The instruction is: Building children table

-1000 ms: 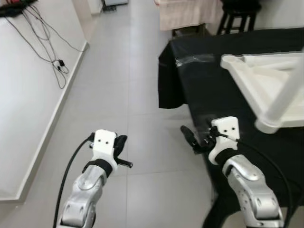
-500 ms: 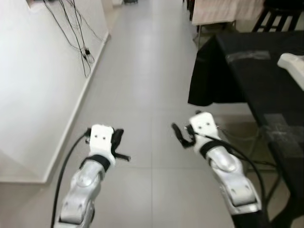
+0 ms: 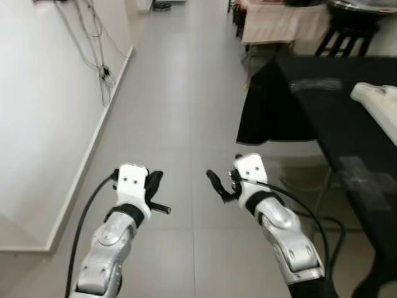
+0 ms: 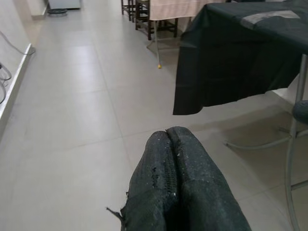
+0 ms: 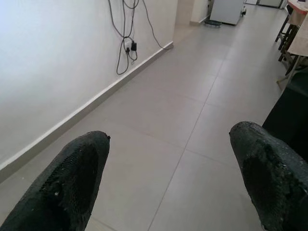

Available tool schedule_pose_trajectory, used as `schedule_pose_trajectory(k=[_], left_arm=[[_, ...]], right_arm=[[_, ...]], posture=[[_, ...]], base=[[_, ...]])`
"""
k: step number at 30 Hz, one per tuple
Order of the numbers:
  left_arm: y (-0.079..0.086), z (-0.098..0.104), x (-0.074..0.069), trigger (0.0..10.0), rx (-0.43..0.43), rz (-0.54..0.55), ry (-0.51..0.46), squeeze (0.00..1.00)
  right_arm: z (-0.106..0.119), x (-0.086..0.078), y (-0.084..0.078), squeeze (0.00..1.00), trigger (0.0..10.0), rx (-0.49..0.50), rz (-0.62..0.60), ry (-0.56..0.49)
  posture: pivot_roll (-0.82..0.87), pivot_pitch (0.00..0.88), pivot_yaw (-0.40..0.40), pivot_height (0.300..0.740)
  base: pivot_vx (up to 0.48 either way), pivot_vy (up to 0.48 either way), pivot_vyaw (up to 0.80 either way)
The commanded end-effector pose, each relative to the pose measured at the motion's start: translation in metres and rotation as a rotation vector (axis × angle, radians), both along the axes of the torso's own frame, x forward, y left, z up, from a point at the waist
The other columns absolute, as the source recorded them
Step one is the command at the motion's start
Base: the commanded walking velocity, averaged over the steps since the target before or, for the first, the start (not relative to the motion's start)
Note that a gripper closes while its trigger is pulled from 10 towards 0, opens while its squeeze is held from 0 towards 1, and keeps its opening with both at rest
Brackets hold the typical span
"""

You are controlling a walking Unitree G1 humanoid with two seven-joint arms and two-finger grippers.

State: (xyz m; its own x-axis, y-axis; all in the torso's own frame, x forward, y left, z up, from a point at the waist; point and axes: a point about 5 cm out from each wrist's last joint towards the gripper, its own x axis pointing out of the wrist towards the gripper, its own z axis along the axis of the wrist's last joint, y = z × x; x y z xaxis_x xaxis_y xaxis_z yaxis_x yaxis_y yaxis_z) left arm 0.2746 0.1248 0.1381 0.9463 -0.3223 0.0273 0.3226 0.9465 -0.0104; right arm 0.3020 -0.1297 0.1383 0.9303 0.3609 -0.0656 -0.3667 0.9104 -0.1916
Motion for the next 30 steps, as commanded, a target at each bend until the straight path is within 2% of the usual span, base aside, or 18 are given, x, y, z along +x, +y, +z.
schedule_pose_trajectory(k=[1, 30], left_arm=[[-0.0012, -0.0016, 0.0004, 10.0, 0.003, -0.01, 0.002, 0.0], [-0.0008, 0.0, 0.0037, 10.0, 0.004, -0.02, -0.008, 0.0]], right_arm=[[-0.0016, 0.0018, -0.0022, 0.0, 10.0, 0.017, 0.001, 0.005], [-0.0028, 0.0064, 0.0, 0.0, 10.0, 0.065, 0.054, 0.013]], posture=[[-0.04, 0.11, 0.015, 0.74], [-0.04, 0.116, 0.019, 0.74]], base=[[0.371, 0.0, 0.0], [0.365, 0.0, 0.0]])
